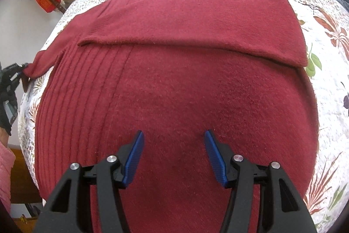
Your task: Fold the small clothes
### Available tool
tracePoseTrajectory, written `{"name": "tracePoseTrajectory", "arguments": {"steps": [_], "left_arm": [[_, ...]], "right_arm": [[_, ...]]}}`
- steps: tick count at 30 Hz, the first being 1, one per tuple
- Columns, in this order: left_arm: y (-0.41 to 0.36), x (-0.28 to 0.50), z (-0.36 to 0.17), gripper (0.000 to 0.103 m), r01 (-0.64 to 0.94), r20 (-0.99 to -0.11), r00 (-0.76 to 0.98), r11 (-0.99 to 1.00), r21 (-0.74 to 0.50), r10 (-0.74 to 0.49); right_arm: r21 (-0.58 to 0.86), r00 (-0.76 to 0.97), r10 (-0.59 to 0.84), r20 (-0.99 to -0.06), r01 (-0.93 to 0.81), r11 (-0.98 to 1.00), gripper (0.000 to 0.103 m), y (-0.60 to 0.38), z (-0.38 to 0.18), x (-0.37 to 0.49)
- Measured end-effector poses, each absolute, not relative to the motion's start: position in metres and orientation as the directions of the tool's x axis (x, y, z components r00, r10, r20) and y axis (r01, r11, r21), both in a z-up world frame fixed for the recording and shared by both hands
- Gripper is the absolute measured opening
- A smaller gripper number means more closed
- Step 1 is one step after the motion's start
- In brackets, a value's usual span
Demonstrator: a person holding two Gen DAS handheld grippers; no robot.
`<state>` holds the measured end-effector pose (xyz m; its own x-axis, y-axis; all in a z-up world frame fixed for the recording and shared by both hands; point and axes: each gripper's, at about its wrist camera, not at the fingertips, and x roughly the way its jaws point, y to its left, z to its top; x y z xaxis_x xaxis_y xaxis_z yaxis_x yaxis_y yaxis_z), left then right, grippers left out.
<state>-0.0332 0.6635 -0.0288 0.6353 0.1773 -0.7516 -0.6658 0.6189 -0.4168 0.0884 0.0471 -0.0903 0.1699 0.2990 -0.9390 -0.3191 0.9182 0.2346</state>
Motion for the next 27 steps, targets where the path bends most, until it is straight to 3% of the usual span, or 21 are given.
{"name": "tracePoseTrajectory", "arguments": {"steps": [13, 27], "left_arm": [[0.536, 0.044, 0.025, 0.006, -0.380, -0.663, 0.747, 0.790, -0.481, -0.044], [0.394, 0.098, -0.004, 0.006, -0.208, -0.644, 0.719, 0.802, -0.560, -0.263]], "right_arm": [[0.258, 0.194, 0.321, -0.927, -0.293, 0.921, 0.059, 0.027, -0.080, 0.087], [0.271, 0.212, 0.336, -0.918, -0.286, 0.919, 0.059, 0.013, -0.076, 0.090]]}}
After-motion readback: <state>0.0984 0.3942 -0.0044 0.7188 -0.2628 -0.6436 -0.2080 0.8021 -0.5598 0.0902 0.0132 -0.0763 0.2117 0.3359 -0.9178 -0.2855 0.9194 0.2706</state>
